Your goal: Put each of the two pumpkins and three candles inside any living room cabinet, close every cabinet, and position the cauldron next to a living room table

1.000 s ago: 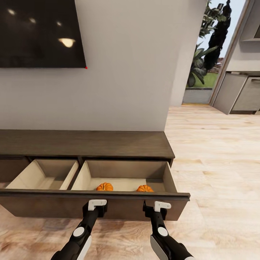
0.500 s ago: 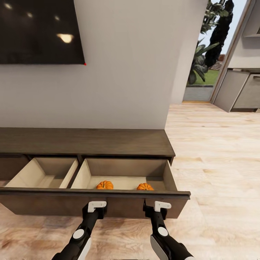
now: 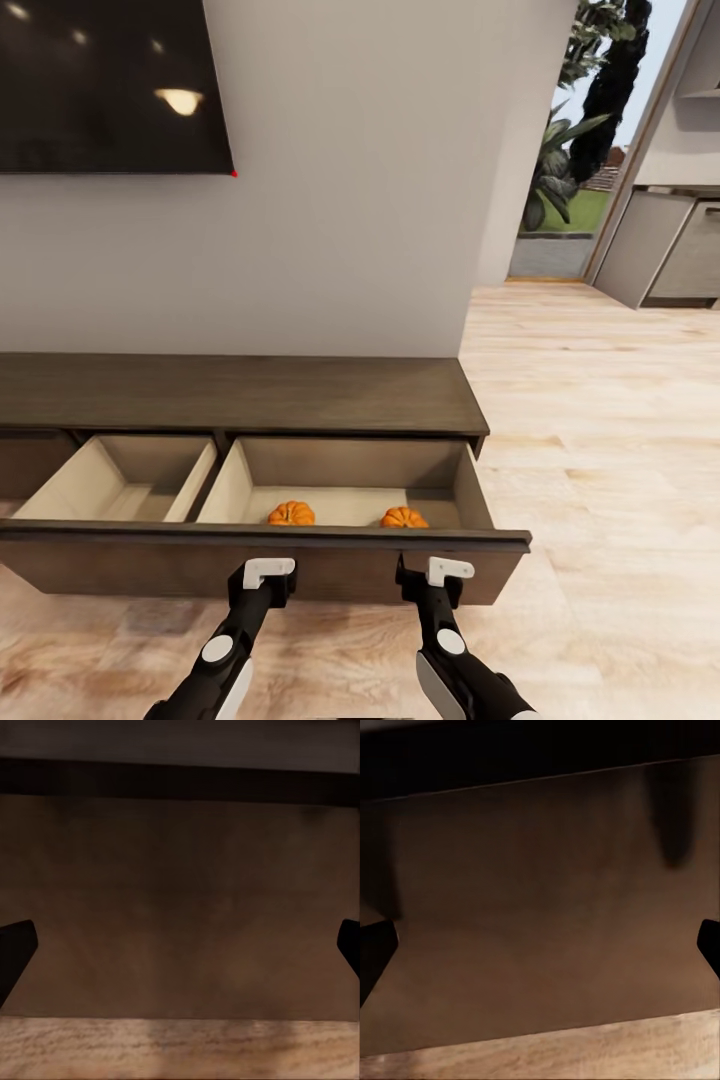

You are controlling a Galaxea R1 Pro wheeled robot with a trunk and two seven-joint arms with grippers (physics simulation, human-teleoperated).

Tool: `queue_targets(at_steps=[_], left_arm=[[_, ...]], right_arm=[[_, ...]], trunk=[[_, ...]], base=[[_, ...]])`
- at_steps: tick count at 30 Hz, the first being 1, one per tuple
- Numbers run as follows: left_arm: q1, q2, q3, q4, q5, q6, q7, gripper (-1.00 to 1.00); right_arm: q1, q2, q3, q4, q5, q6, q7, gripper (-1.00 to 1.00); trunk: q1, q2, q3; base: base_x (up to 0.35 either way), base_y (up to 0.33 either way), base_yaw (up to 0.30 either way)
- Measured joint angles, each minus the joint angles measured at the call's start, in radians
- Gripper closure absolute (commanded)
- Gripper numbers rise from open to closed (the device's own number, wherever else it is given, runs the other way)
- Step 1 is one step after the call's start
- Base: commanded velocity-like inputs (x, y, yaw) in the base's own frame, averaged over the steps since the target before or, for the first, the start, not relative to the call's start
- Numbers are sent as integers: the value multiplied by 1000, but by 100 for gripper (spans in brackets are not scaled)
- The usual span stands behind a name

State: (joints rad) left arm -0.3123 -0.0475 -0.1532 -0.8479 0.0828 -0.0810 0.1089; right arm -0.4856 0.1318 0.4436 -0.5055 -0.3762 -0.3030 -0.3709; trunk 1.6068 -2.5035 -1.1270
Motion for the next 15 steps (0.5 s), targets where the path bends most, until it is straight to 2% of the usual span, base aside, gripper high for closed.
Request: queue_targets(at_steps=[7,15], left_arm=[[0,0,0,1,1,-10,0,-100],[0,0,1,1,1,-11,0,-100]], right_arm=[[0,0,1,0,2,-10,0,-100],[0,0,0,0,2,-11,0,-100]], trunk=[[0,0,0],[0,0,0]], base=[[54,20,0],[241,126,0]])
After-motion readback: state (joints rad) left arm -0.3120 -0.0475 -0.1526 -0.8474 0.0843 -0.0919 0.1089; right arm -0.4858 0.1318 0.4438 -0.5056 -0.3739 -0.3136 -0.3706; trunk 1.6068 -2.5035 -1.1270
